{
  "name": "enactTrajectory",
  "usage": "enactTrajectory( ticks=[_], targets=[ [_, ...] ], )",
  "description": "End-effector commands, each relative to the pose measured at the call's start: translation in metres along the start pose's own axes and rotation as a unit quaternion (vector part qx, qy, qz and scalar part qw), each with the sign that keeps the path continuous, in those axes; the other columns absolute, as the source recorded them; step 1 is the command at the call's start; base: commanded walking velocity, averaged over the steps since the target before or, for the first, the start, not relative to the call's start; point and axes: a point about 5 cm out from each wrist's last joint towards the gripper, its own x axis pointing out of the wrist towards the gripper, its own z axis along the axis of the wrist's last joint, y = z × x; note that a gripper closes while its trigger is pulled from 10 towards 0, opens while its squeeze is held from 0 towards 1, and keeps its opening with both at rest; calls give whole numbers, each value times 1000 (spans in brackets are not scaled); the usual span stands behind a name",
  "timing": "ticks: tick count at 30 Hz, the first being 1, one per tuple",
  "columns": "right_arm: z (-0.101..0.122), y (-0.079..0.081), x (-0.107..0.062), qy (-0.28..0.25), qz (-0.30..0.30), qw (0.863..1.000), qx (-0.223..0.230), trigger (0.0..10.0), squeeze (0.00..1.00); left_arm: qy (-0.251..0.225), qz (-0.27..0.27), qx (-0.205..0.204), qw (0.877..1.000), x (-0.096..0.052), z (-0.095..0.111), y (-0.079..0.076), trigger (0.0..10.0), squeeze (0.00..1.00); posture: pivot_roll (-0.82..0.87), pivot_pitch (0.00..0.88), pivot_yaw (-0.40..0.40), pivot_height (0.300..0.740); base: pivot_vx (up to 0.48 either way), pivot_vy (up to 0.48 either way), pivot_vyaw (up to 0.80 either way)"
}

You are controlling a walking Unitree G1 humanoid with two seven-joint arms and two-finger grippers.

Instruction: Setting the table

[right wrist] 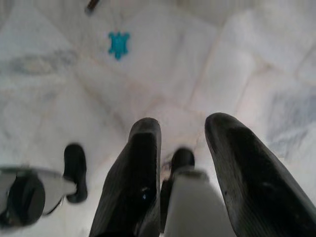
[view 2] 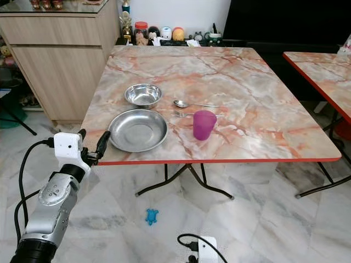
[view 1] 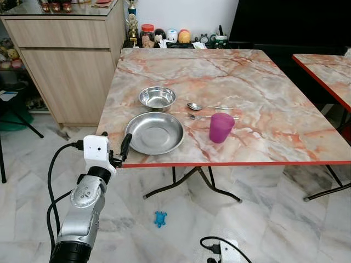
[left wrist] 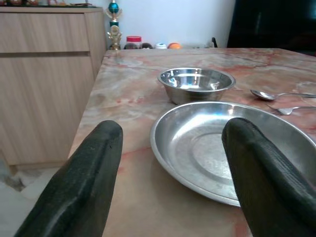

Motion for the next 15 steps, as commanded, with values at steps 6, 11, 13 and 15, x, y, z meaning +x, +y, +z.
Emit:
enactTrajectory(
  ticks=[6,11,13,15],
  targets=[
    [14,5,3,-15,-3,1000,3,10000,0,-11,-6,-15,1000,3,7,-1,10000,0,149,0,-63,740,0,0,0],
    [16,14,4,-19,-1,1000,3,10000,0,-11,-2,-18,1000,3,7,0,10000,0,146,0,-61,740,0,0,0],
    [16,13,4,-20,-2,1000,3,10000,0,-11,-4,-18,1000,3,8,0,10000,0,147,0,-61,740,0,0,0],
    [16,9,4,-20,-4,1000,3,10000,0,-11,-4,-19,1000,3,8,0,10000,0,146,0,-61,740,0,0,0]
  ],
)
